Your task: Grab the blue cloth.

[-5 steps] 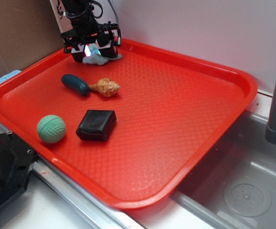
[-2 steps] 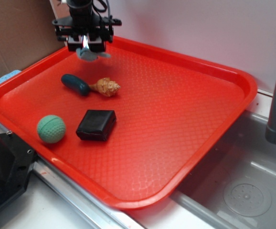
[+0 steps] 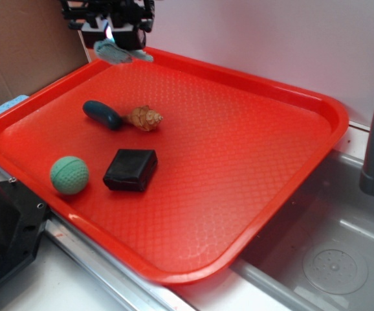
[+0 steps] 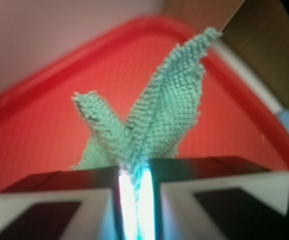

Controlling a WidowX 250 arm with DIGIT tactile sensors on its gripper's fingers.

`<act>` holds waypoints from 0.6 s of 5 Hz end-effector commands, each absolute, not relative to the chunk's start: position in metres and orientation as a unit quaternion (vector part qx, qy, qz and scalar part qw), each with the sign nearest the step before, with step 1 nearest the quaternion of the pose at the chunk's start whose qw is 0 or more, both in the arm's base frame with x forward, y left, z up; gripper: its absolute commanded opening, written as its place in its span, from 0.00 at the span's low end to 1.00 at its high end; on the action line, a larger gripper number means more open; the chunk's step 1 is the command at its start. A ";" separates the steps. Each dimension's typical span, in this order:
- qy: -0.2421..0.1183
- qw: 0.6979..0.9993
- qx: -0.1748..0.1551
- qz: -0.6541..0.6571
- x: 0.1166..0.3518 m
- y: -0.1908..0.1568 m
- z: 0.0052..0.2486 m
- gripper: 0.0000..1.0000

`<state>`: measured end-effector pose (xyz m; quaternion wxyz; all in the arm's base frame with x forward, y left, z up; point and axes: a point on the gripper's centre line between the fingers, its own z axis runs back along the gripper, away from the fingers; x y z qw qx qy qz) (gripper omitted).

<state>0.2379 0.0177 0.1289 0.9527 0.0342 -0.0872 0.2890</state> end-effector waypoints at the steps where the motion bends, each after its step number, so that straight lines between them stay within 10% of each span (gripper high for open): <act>1: -0.016 0.981 -0.036 0.190 0.213 -0.014 0.189 0.00; 3: -0.038 0.985 -0.019 0.168 0.201 -0.019 0.196 0.00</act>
